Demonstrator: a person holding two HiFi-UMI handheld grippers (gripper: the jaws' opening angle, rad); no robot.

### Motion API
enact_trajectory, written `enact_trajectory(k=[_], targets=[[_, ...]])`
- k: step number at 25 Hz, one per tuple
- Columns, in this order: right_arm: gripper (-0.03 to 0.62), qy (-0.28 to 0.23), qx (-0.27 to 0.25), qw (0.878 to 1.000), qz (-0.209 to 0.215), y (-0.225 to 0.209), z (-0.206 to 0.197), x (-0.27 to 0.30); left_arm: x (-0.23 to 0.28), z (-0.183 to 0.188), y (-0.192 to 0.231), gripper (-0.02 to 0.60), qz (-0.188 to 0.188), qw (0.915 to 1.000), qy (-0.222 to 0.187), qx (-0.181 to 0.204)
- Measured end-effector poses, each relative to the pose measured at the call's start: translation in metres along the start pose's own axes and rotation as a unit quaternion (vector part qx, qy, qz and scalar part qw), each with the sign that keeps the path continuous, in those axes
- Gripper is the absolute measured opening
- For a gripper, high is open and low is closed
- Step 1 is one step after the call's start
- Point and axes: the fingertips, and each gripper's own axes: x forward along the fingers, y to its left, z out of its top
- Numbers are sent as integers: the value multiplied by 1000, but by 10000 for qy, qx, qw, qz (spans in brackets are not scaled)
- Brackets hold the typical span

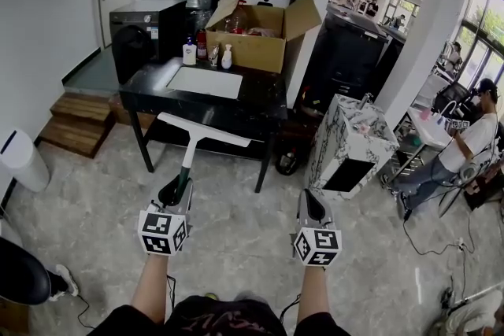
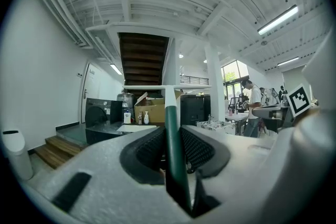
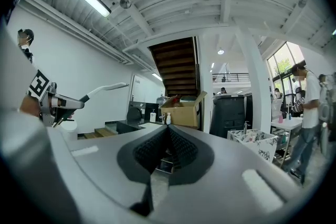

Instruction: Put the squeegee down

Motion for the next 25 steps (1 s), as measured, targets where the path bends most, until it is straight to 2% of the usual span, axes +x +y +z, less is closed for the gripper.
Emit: enact_trajectory(k=[12, 25], targets=[[2, 61, 19, 9999, -132, -11, -11, 19, 29, -11, 5, 101, -123, 9999, 91, -21], [2, 89, 99, 9999, -6, -56, -16, 109, 122, -11, 12, 101, -27, 9998, 178, 32]])
